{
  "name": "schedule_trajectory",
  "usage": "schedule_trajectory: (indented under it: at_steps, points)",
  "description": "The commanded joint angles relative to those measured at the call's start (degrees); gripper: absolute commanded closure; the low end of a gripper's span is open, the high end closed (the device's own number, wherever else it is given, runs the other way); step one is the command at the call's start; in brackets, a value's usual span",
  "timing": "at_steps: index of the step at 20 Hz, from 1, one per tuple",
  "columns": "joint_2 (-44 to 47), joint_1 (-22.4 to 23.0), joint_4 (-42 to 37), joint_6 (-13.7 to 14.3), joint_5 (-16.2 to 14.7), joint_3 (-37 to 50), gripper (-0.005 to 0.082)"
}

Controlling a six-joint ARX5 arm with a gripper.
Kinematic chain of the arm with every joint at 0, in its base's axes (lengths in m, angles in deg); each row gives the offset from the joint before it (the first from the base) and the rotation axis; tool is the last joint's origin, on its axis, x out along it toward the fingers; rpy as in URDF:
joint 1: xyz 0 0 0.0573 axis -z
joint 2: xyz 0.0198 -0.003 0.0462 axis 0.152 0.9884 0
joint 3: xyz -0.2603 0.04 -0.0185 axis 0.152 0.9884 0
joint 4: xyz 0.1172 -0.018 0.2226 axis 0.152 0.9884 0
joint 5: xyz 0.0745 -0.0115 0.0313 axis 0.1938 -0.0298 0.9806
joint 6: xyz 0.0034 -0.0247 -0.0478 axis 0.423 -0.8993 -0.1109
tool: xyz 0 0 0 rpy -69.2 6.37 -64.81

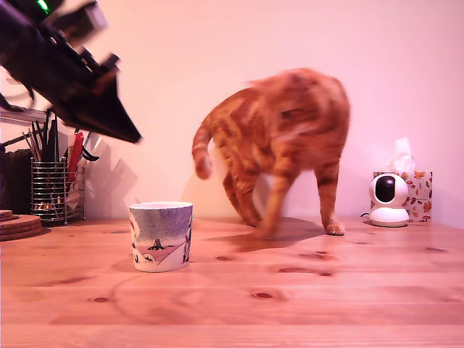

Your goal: Pick up the coffee capsules on the table and drop them inside the coffee cup

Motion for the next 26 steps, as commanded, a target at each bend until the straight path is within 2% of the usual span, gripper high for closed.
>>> schedule_trajectory:
  at_steps: [1, 4, 11, 15, 17, 20, 22, 26]
  points:
    - [-1.81, -1.25, 0.28, -0.68, 0.20, 0.28, 0.0793]
    - [-5.84, -2.71, 0.39, -1.75, 1.44, 1.95, 0.0793]
    - [-18.03, -4.81, -0.09, -4.70, 8.48, 10.16, 0.0793]
    - [-27.19, -4.92, -0.13, -6.60, 12.39, 15.74, 0.0793]
    - [-32.61, -4.92, -0.09, -6.69, 14.56, 18.86, 0.0793]
    - [-41.42, -4.92, 0.09, -9.31, 17.16, 23.63, 0.0793]
    - [-46.99, -4.90, 1.11, -10.82, 18.01, 25.51, 0.0793]
    - [-53.55, -4.90, 5.53, -11.08, 18.82, 25.81, 0.0793]
